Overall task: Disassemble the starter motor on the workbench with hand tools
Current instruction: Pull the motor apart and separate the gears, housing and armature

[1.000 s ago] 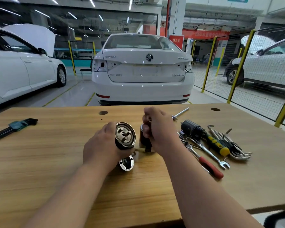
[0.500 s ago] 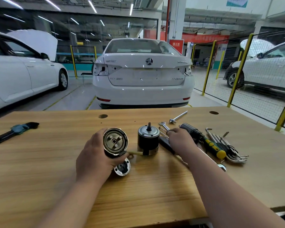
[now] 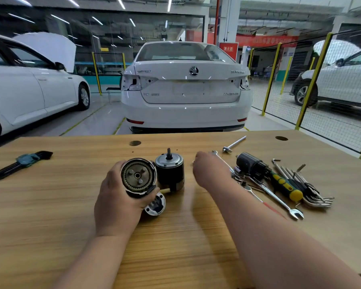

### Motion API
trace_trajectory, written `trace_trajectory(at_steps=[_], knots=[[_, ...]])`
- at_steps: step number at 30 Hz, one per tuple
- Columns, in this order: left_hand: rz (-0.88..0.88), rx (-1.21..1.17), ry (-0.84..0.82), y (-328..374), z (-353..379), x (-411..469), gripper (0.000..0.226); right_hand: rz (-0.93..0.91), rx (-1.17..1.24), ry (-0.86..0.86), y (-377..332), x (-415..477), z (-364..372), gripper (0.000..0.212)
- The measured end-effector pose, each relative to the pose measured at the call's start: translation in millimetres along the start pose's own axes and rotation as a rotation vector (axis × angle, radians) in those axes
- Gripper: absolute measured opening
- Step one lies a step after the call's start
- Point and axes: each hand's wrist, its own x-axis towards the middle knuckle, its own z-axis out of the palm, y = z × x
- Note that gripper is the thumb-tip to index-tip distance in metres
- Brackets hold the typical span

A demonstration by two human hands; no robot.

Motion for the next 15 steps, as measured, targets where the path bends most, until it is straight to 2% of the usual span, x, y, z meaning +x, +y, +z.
trace_trajectory(at_steps=[3, 5, 10, 15], knots=[[-0.002, 0.0, -0.004, 0.2, -0.3, 0.0, 0.091, 0.026, -0.269, -0.075, 20.3, -2.2, -13.6, 0.031], [-0.005, 0.002, -0.008, 1.1, -0.9, -0.2, 0.091, 0.002, -0.359, -0.134, 29.7, -6.6, -13.2, 0.028], [-0.003, -0.005, -0.016, 2.8, -2.7, -1.4, 0.089, -0.203, -0.419, -0.159, 37.8, -24.0, -6.0, 0.021], [-0.022, -0.018, -0.019, 3.5, -4.6, -3.1, 0.089, -0.424, -0.392, -0.14, 45.6, -44.9, -11.3, 0.03]])
